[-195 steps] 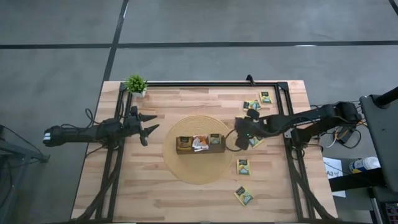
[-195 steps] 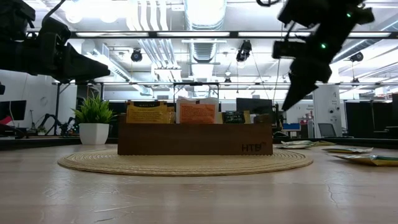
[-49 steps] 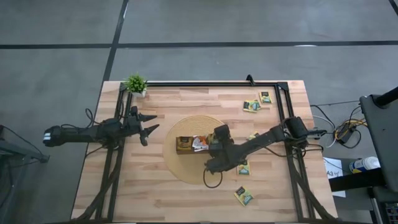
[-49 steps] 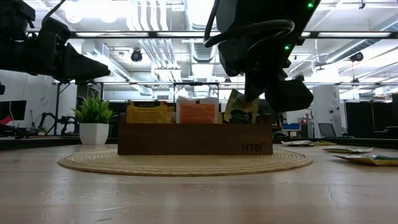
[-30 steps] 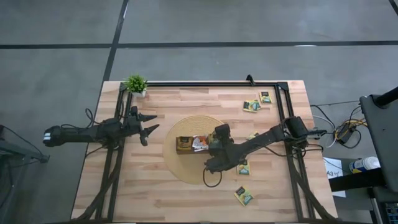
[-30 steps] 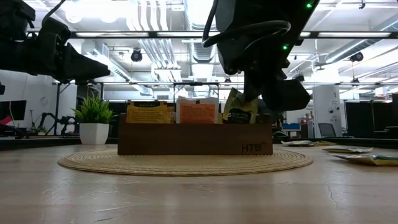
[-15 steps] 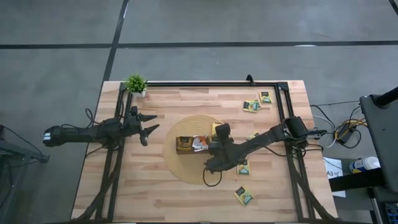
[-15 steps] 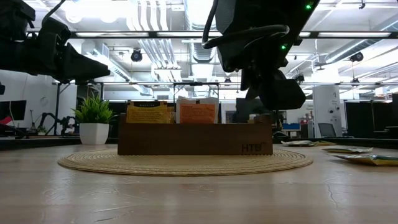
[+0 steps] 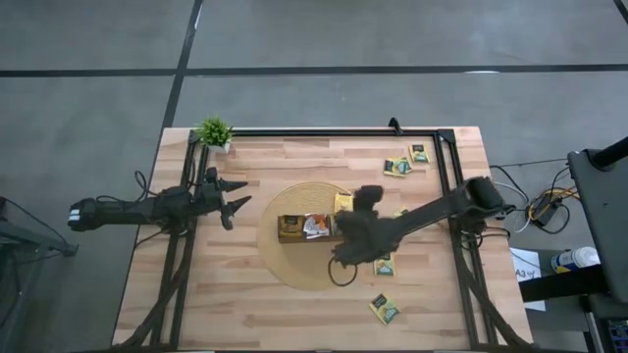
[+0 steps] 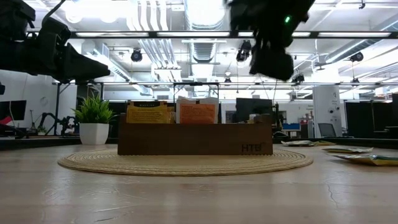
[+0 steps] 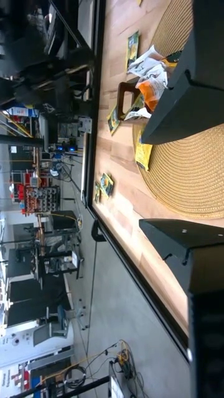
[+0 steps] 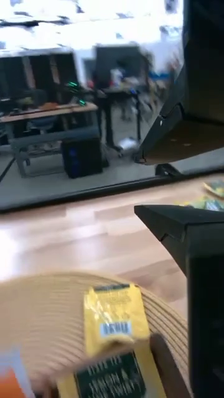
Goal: Pick & Place Tea
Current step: Put the lemon tea sachet into the right section of the wooden organizer
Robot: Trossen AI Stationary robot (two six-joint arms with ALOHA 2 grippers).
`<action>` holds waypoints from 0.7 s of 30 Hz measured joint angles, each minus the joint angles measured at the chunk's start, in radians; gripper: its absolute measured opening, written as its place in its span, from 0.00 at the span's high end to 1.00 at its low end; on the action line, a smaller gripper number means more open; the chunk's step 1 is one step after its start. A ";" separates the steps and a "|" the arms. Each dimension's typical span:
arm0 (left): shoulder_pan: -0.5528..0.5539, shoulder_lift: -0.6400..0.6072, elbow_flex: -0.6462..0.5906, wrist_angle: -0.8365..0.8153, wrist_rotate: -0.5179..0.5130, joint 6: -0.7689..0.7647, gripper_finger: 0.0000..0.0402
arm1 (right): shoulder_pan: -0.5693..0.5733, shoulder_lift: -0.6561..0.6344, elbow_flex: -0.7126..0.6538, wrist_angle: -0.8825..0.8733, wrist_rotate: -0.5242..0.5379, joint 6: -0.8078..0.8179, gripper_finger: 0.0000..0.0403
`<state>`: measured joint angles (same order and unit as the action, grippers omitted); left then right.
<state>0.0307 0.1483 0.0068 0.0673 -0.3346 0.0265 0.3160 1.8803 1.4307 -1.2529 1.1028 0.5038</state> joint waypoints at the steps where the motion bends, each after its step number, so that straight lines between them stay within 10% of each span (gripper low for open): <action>1: 0.000 0.000 0.000 0.000 0.000 0.000 0.50 | 0.000 -0.030 -0.017 -0.001 0.000 0.039 0.73; 11: 0.000 0.000 0.000 0.000 0.000 0.000 0.50 | -0.006 -0.373 -0.425 0.274 0.000 0.184 0.70; 21: 0.000 0.000 0.000 0.000 0.000 0.000 0.50 | -0.098 -0.731 -0.770 0.977 -0.205 -0.218 0.65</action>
<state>0.0303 0.1484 0.0071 0.0677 -0.3345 0.0265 0.2179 1.1498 0.6607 -0.2759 0.8977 0.2855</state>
